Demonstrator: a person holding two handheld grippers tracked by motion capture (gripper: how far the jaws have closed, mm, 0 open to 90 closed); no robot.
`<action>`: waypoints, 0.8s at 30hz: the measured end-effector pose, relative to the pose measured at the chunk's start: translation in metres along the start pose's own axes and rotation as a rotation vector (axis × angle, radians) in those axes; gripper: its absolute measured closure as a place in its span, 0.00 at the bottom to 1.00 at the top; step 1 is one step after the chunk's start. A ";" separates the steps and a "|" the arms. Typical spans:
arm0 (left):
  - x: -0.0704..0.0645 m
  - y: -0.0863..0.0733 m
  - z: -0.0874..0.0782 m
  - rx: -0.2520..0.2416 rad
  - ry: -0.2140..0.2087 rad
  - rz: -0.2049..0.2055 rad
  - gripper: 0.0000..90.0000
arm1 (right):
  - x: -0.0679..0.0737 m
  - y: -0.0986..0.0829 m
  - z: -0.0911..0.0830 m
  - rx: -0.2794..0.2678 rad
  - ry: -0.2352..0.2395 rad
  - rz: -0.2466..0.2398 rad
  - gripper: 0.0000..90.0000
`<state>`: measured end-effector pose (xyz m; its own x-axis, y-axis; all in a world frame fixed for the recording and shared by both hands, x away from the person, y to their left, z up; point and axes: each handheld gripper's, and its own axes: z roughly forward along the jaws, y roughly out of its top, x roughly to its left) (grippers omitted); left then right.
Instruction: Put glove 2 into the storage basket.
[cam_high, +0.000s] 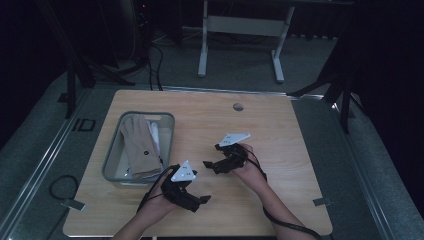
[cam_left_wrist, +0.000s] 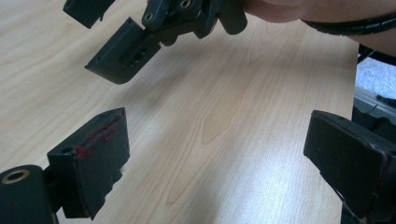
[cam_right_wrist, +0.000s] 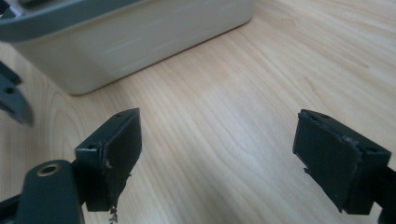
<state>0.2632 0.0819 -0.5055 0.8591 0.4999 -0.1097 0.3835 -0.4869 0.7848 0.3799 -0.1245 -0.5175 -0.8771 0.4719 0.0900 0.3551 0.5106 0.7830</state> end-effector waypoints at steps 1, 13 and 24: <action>0.000 -0.001 0.002 0.002 -0.002 0.000 0.08 | 0.000 -0.003 0.000 0.005 0.000 0.002 0.17; -0.003 -0.010 0.022 0.012 -0.026 0.025 0.08 | -0.003 -0.033 -0.007 0.010 0.013 0.008 0.18; -0.003 -0.014 0.040 0.028 -0.048 0.046 0.08 | -0.007 -0.054 -0.022 0.007 -0.016 0.000 0.18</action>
<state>0.2686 0.0583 -0.5407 0.8911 0.4420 -0.1030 0.3517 -0.5291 0.7722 0.3595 -0.1714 -0.5468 -0.8721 0.4828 0.0801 0.3569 0.5155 0.7790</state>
